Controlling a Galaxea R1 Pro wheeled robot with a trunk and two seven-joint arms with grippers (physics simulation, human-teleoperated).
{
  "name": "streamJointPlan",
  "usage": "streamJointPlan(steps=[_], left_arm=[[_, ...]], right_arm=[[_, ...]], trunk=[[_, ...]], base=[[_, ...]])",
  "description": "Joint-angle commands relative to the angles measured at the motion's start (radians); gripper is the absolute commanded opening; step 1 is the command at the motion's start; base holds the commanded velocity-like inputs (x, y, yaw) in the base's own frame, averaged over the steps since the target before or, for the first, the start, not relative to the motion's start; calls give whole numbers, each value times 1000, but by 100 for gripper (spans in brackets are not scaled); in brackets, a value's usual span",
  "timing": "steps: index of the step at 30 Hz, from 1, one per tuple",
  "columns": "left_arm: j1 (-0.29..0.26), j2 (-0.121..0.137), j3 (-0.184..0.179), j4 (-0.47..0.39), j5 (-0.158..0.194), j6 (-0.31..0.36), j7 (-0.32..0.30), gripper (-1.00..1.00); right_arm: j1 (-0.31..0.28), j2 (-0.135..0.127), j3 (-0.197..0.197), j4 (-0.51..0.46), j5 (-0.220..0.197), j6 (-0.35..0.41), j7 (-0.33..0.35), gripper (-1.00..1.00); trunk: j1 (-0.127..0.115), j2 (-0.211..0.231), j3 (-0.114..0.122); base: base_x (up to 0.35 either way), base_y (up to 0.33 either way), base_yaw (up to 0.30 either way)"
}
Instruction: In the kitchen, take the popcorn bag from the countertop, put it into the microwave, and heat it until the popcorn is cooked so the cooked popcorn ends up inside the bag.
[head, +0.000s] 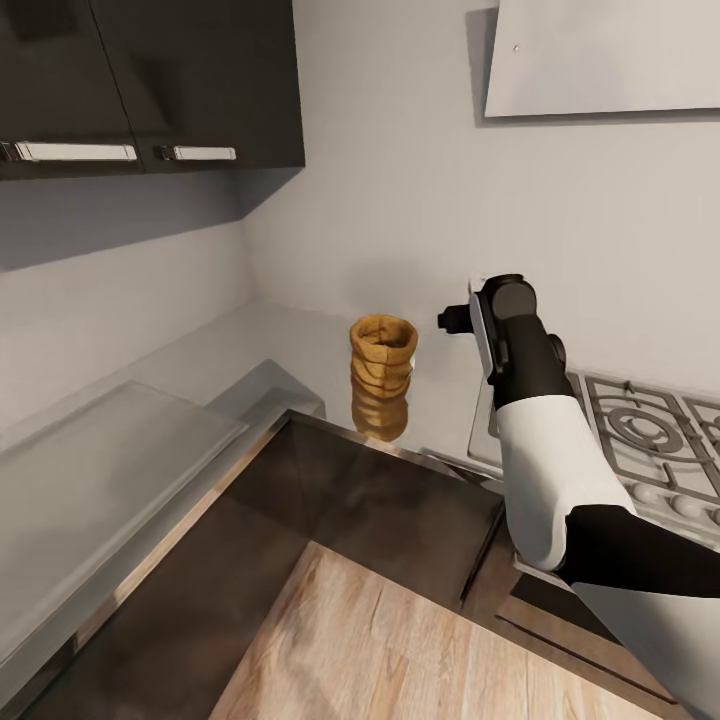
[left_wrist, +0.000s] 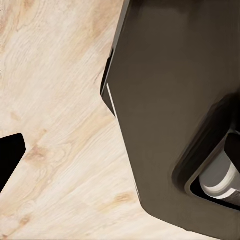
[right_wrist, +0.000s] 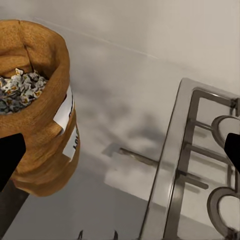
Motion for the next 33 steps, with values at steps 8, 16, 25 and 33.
streamJointPlan(steps=[8, 16, 25, 33], left_arm=[[0, 0, 1, -2, 4, -1, 3, 100], [0, 0, 1, -2, 4, -1, 5, 100], [0, 0, 1, -2, 4, -1, 4, 100], [0, 0, 1, -2, 4, -1, 5, 100]], right_arm=[[-1, 1, -4, -14, -7, 3, -6, 100], [-1, 1, -2, -15, -4, 3, -7, 100], [-1, 1, -1, -6, 2, 3, -14, 100], [-1, 1, -2, 34, 116, 3, -23, 100]], trunk=[[0, -1, -1], [0, -1, -1], [0, -1, -1], [0, -1, -1]], base=[[0, 0, 14], [0, 0, 244], [0, 0, 273], [0, 0, 23]])
